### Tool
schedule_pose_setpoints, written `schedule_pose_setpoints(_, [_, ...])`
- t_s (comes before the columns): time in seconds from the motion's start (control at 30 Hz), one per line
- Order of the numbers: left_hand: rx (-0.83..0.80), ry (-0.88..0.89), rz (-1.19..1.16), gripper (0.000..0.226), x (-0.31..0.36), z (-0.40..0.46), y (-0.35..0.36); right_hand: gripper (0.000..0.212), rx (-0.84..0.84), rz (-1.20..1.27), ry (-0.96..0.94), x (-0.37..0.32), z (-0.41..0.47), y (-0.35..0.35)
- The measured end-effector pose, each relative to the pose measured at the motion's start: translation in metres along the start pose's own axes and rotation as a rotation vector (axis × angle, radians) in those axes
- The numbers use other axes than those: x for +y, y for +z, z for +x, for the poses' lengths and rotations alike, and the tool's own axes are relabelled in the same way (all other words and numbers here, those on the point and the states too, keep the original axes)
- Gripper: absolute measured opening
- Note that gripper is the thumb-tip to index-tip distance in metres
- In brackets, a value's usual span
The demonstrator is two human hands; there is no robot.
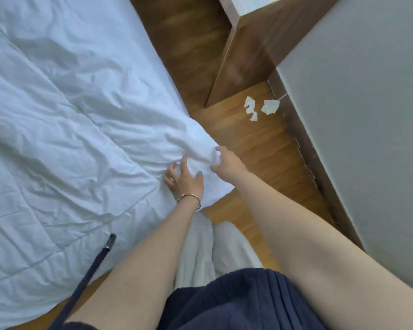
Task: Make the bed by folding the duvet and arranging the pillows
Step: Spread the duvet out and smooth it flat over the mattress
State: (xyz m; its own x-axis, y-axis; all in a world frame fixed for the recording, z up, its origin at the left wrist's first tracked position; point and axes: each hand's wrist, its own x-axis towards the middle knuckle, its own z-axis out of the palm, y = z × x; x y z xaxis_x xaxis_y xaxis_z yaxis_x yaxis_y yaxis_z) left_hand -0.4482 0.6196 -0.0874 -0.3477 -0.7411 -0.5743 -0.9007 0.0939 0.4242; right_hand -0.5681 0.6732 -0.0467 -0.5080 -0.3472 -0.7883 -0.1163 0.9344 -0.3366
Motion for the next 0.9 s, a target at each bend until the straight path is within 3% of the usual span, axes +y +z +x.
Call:
schedule_pose_setpoints(0.13, [-0.045,-0.107,0.06,0.058,0.024,0.021,0.001,0.073,-0.14,-0.141,0.019,-0.027,0.026,-0.019])
schedule_pose_setpoints(0.2, [-0.068,-0.141,0.027,0.053,0.037,0.024,0.003,0.081,-0.166,-0.18,-0.062,-0.038,0.032,-0.029])
schedule_pose_setpoints(0.3, [-0.066,-0.186,-0.016,0.055,0.05,0.031,0.002,0.1,-0.265,0.061,-0.025,-0.045,0.049,-0.041])
schedule_pose_setpoints(0.33, [-0.057,-0.208,-0.03,0.057,0.053,0.032,0.002,0.099,-0.295,0.104,0.006,-0.048,0.059,-0.043])
schedule_pose_setpoints(0.37, [-0.044,-0.224,-0.038,0.058,0.055,0.033,0.002,0.083,-0.316,0.039,-0.003,-0.049,0.069,-0.046])
schedule_pose_setpoints(0.43, [0.006,-0.238,-0.056,0.057,0.059,0.034,0.002,0.027,-0.298,-0.226,-0.121,-0.048,0.083,-0.051])
schedule_pose_setpoints(0.53, [0.108,-0.236,-0.066,0.051,0.059,0.024,0.013,0.008,-0.303,-0.411,-0.253,-0.02,0.082,-0.057])
schedule_pose_setpoints(0.63, [0.107,-0.301,-0.022,0.062,0.069,0.007,0.031,0.008,-0.392,-0.459,-0.235,0.018,0.072,-0.07])
schedule_pose_setpoints(0.73, [-0.003,-0.442,-0.027,0.071,0.084,0.0,0.041,0.009,-0.464,-0.519,-0.273,0.011,0.072,-0.086])
schedule_pose_setpoints(0.8, [-0.048,-0.512,-0.102,0.067,0.099,0.003,0.04,0.006,-0.538,-0.563,-0.333,-0.001,0.074,-0.097])
schedule_pose_setpoints(0.9, [-0.058,-0.61,-0.244,0.053,0.127,0.018,0.031,0.023,-0.596,-0.596,-0.36,-0.019,0.08,-0.121])
